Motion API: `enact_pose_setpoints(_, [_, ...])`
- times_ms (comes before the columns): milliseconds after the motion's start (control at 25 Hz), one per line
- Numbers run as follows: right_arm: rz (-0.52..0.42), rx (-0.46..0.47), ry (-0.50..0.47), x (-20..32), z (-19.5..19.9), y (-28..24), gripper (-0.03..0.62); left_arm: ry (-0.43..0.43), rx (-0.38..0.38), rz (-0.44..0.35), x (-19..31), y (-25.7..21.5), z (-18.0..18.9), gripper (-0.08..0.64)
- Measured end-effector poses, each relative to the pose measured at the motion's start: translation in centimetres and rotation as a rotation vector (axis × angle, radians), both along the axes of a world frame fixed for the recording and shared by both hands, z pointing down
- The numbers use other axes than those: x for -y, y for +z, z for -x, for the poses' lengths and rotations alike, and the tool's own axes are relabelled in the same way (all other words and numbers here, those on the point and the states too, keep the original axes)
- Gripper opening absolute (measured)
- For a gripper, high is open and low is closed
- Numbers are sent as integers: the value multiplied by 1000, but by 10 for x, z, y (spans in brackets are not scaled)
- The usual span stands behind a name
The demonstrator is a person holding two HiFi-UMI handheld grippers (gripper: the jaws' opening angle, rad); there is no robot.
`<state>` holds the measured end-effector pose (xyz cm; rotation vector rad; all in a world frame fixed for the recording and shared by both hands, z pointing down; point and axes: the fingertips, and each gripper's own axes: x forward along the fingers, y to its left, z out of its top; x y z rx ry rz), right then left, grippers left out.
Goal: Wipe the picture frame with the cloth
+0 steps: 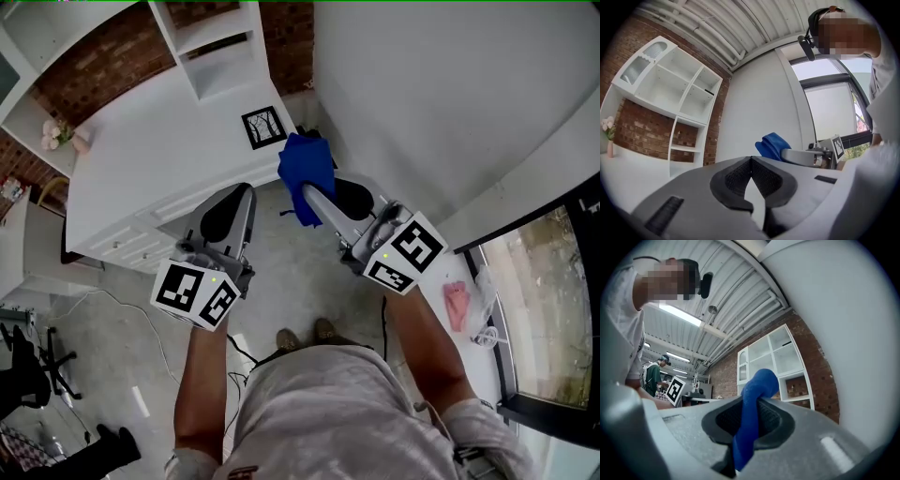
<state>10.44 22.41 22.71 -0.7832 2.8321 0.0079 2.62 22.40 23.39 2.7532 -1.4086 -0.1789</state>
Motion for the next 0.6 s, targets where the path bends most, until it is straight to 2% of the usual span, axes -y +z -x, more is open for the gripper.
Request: enact_pose_setpoints(600, [-6,-12,-44,28,-37,9,48,-99,14,11,23,15,-17,0])
